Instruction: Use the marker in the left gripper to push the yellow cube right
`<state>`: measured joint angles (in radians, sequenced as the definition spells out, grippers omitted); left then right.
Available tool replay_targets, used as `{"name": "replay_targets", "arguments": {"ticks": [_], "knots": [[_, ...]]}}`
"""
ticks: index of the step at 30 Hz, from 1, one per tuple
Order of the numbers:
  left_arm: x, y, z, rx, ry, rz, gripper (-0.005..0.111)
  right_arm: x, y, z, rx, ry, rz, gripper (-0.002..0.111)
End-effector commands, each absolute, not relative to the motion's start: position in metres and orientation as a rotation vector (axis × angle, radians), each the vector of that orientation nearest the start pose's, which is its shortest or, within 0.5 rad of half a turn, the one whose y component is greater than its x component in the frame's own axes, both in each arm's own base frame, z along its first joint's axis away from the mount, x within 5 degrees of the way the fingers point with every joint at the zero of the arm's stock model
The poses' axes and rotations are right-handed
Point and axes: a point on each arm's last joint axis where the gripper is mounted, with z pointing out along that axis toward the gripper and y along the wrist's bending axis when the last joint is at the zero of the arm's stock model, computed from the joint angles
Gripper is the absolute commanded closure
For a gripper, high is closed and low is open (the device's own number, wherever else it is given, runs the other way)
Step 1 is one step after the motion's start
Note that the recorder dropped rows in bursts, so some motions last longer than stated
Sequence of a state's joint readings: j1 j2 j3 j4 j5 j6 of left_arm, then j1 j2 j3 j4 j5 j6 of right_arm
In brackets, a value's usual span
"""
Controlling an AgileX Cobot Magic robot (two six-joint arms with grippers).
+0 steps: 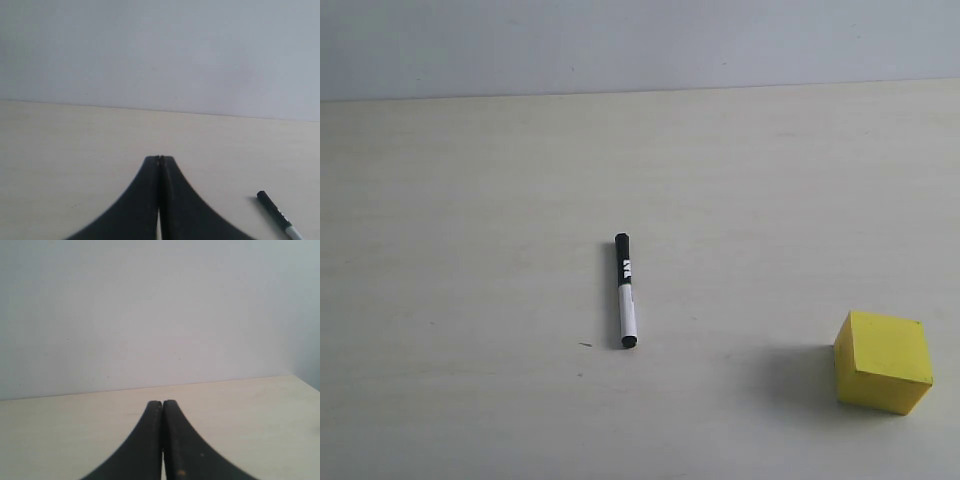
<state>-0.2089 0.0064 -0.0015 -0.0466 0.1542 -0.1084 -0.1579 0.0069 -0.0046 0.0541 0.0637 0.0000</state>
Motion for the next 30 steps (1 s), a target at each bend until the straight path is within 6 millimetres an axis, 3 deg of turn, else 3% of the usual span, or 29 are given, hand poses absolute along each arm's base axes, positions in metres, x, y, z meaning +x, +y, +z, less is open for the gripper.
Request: {"name": "replay_targets", "arguments": {"ticks": [1,30], "knots": [[0.0553,-0.0108,0.2012,0.059,1.620,-0.249,0.107,0.0558,-0.0089,0.2076,0.161,1.537,-0.087,0.108],[0.0555,-0.0101,0.2009,0.031,1.625,-0.259,0.107,0.0558,-0.0088,0.2076,0.163,1.537,-0.085,0.108]]}}
